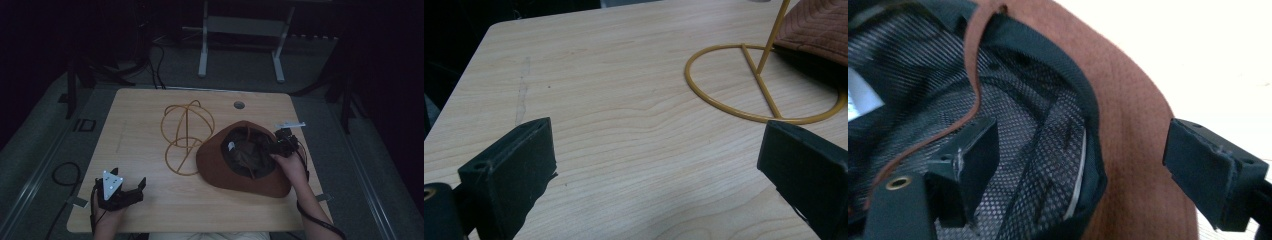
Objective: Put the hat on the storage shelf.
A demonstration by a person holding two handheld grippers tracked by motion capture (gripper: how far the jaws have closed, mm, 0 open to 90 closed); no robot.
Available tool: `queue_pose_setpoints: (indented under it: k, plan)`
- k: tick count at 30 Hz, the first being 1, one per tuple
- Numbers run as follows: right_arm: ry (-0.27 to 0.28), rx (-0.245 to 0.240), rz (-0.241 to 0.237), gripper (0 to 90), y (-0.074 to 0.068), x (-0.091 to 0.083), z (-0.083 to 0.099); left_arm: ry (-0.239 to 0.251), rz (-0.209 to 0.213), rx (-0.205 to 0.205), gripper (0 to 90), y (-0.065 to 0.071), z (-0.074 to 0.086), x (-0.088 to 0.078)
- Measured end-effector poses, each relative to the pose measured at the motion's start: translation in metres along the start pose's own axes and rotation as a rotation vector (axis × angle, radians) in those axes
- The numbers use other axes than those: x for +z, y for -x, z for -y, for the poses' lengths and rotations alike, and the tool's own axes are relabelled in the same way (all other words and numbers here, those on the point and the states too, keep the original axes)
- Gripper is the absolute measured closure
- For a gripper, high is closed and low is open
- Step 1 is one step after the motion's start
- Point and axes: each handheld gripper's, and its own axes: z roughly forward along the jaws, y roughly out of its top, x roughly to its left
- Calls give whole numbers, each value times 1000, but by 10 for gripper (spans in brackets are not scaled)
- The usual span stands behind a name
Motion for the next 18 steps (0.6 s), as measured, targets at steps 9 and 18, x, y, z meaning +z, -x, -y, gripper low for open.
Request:
queue_pose_setpoints:
  k: [9, 18]
  plan:
    - [-94, -18, 81, 311, -2, 29, 1, -5, 6, -3, 29, -1, 0, 0]
    - [-97, -66, 187, 695, -9, 34, 4, -18, 5, -6, 29, -1, 0, 1]
